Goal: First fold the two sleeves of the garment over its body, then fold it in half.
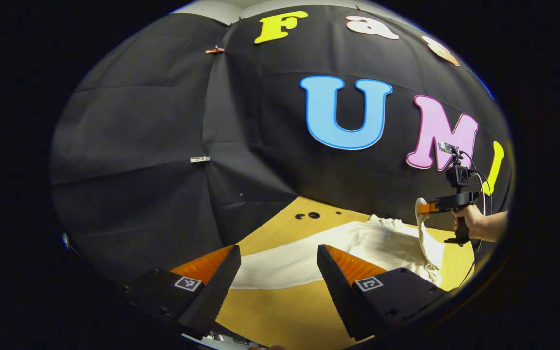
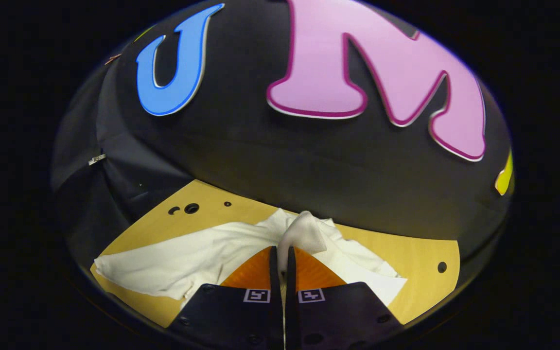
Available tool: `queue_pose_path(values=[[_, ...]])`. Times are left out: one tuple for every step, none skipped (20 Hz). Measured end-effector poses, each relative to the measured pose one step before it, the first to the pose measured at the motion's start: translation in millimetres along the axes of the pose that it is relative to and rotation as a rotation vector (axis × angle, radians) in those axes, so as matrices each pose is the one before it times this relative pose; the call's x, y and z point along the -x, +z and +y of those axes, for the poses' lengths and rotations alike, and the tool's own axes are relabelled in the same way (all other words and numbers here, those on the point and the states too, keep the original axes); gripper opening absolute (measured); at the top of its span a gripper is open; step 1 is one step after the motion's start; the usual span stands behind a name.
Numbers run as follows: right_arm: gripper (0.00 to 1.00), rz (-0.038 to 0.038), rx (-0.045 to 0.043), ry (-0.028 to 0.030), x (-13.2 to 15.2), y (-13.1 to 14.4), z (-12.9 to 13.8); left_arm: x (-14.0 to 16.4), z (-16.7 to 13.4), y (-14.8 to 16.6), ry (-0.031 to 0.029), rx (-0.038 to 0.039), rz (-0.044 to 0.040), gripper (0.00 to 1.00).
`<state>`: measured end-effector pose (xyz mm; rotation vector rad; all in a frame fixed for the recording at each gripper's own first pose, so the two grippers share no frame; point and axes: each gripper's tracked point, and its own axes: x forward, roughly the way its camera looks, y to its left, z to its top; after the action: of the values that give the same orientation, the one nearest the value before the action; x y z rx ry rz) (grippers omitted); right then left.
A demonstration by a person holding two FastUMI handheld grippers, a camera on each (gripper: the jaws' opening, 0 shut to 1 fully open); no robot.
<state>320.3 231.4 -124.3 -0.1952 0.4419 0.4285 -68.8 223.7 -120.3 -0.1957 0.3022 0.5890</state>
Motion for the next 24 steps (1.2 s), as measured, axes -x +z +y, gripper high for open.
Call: queue_pose_path(values=[[0.06, 0.0, -0.0005, 0.0152, -9.12, 0.69, 15.73, 1.38, 9.42, 1.29, 0.01563, 0.00753, 0.00147, 0.98], [0.06, 0.0036, -0.00002, 0.01129, -7.94, -0.65, 12.68, 0.48, 7.84, 0.32, 0.01258, 0.00513, -0.00195, 0.99], [0.06, 0.00563, -0.00091, 0.01154, -8.44, -0.63, 11.27, 0.83, 6.62, 0.55, 0.00985, -0.00083, -0.00083, 0.99], [0.06, 0.0079, 0.00077, 0.01032, -9.19, -2.15, 10.26, 0.65, 5.04, -1.12, 0.00881, -0.007, 0.00021, 0.99], [0.06, 0.0104, 0.00296, 0.00628, -8.41, -5.03, 9.42, 0.86, 4.59, -1.01, 0.00733, -0.00979, 0.00342, 0.99], [0.06, 0.01353, 0.00607, 0.00144, -10.71, -7.2, 7.99, 0.94, 3.83, -3.59, 0.00411, -0.00848, 0.00476, 0.99], [0.06, 0.01385, 0.00542, 0.00098, -10.42, -7.19, 9.99, -0.56, 3.31, -2.06, 0.00397, -0.00541, 0.00473, 0.99], [0.06, 0.01464, 0.00324, -0.00145, -9.16, -7.03, 9.02, 0.02, 0.85, -2.78, 0.00235, -0.00386, 0.00468, 0.99], [0.06, 0.00793, 0.00422, 0.00063, -8.9, -5.28, 7.69, 0.55, 1.59, -3.02, 0.00156, -0.00259, 0.00746, 0.99], [0.07, 0.00613, 0.00281, 0.00343, -9.78, -4.71, 6.61, 0.17, 0.46, -4.24, 0.00116, -0.00277, 0.00806, 0.99], [0.09, 0.0097, 0.00304, 0.00861, -7.13, -4.49, 7.57, -1.5, -0.33, -4.13, 0.00001, -0.00436, 0.01134, 0.99], [0.16, -0.00142, -0.00754, 0.02126, -4.98, -0.84, 10.19, -0.23, -1.01, -5.05, 0.00172, -0.00498, 0.00888, 0.99], [0.22, -0.01053, -0.00552, 0.01359, -2.93, 2.47, 7.14, -2.03, 0.03, -3.41, 0.00138, -0.00392, 0.00176, 0.99], [0.33, -0.01564, -0.00467, 0.01538, -0.32, 3.68, 7.32, -1.23, 0.0, -2.6, 0.00173, -0.00424, -0.00204, 0.99], [0.52, -0.01838, -0.00374, 0.00817, 3.53, 4.73, 3.78, -3.95, -0.67, -2.39, 0.00307, -0.00919, -0.00212, 0.98], [0.72, -0.02076, -0.00987, 0.01311, 4.41, 5.57, 3.8, -5.1, -1.42, -2.95, 0.00561, -0.01266, 0.00056, 0.98], [0.91, -0.01859, -0.00801, -0.00403, 5.64, 4.4, -1.05, -5.24, -1.59, -0.68, 0.0056, -0.01318, -0.00525, 0.98], [1.0, -0.01527, -0.01252, -0.00567, 6.87, 4.52, -4.33, -4.53, 0.49, -2.65, 0.00453, -0.00996, -0.00406, 0.98], [1.0, -0.01017, -0.01475, -0.00624, 7.65, 2.84, -5.5, -6.55, -0.27, -2.38, 0.00307, -0.00616, -0.0046, 0.98], [1.0, -0.00684, -0.01077, -0.00896, 8.31, 2.16, -7.98, -4.98, 2.04, -3.29, 0.00773, -0.00523, -0.0012, 0.98], [1.0, -0.01007, -0.00849, -0.01455, 9.25, 2.55, -11.13, -5.08, 2.81, -4.67, 0.00858, -0.00432, 0.00319, 0.98], [1.0, -0.00934, -0.00499, -0.01593, 7.86, 3.08, -12.0, -7.33, 3.42, -6.1, 0.01376, -0.00426, 0.00579, 0.97], [1.0, -0.00929, -0.00076, -0.01803, 11.17, 2.7, -13.25, -5.83, 5.5, -5.85, 0.01474, -0.00095, 0.01033, 0.96], [1.0, -0.01192, -0.00003, -0.0156, 9.71, 3.15, -14.07, -4.87, 6.45, -6.98, 0.01629, 0.00177, 0.01139, 0.96]])
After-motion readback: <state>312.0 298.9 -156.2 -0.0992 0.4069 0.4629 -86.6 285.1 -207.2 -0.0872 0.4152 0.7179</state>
